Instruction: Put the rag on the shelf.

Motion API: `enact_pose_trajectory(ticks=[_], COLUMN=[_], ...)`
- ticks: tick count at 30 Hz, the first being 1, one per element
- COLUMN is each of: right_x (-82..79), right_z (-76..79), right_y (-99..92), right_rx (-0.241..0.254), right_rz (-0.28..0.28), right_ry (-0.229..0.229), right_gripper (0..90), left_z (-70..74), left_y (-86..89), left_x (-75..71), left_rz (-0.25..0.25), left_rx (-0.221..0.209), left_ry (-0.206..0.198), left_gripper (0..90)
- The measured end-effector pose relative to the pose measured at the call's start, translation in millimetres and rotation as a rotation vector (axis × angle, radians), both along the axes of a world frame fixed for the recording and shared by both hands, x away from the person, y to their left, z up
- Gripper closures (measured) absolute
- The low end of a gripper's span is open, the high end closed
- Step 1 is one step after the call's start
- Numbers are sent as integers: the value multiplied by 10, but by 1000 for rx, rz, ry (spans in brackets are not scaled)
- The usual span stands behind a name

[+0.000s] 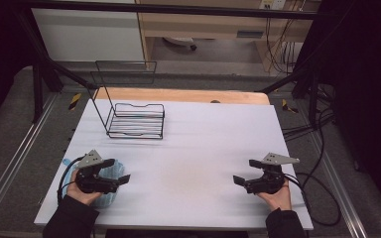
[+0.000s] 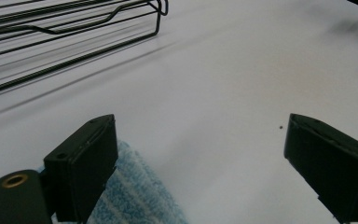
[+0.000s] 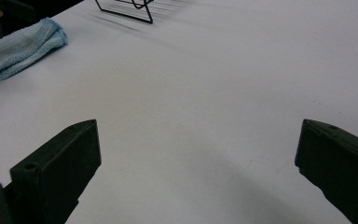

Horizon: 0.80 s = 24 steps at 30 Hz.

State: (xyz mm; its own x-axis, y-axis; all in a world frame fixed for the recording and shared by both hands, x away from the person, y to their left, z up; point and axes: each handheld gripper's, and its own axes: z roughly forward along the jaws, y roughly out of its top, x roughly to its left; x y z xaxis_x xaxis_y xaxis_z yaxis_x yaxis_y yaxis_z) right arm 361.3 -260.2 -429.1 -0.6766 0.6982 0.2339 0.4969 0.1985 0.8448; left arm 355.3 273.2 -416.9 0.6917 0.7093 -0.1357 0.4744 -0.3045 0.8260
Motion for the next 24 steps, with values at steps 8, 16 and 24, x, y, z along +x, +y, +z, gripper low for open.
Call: enact_pose_trajectory(ticks=[8,16,24], right_x=[0,-1,5], right_z=[-6,-15,-27], right_y=[0,8,17], right_rx=[-20,-28,-40], right_rz=[-6,-12,-13], right_ry=[7,12,22], right_gripper=[9,10,10], left_z=[40,13,-16], left_y=[20,80,94], left_x=[-42,-83,-138], left_rz=[6,42,59], left_rx=[30,69,124], left_ry=[15,59,111], left_gripper=[152,255,433])
